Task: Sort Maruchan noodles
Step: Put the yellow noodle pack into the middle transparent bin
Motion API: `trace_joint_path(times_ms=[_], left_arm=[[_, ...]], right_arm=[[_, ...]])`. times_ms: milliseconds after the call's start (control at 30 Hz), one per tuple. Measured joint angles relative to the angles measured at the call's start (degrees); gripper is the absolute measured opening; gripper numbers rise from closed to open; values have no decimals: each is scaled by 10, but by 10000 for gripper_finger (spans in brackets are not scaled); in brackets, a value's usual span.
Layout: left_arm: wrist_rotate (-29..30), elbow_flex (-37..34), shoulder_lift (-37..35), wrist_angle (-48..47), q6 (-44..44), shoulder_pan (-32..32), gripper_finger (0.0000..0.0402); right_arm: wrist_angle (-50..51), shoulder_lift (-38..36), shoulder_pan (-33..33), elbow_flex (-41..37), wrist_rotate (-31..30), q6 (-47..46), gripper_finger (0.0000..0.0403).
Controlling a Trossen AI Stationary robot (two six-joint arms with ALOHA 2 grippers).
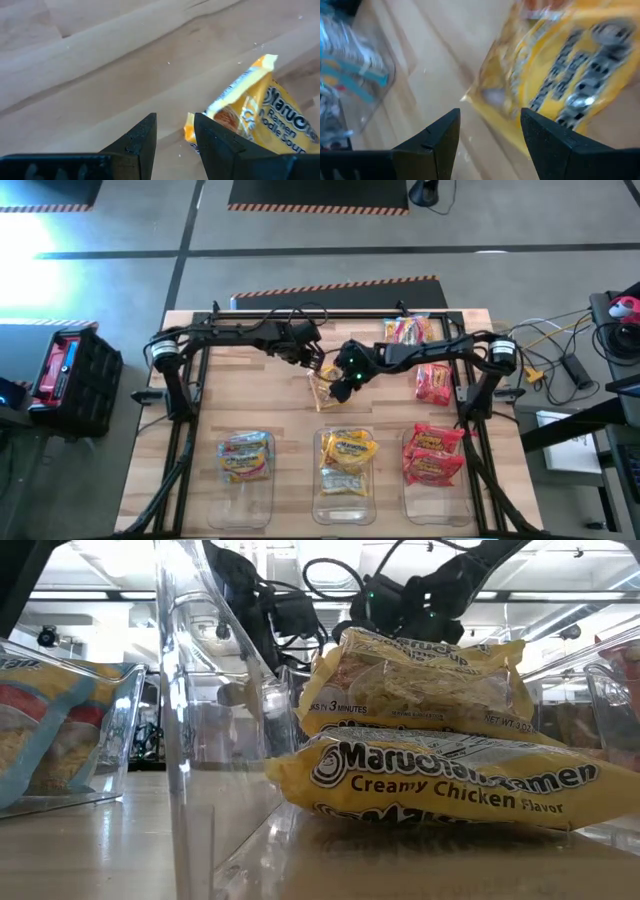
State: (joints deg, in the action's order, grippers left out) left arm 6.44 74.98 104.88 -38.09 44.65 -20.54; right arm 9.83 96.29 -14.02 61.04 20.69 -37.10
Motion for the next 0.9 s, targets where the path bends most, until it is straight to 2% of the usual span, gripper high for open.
trace_joint_path(times_ms=[267,600,767,900], left_arm=[[-1,-1,0,-3,-22,-12,116],[-15,-1,-5,-2,-37,-10,116],[-18,-1,-6,-2,-36,-7,116],[-28,-1,-6,-2,-35,-1,116]], right_arm=[[4,3,33,-7,-7,-1,199],[-1,3,27,-50,-165,79,198],[-5,2,8,-53,-248,160,198],[-21,2,-12,-51,-264,184,198]])
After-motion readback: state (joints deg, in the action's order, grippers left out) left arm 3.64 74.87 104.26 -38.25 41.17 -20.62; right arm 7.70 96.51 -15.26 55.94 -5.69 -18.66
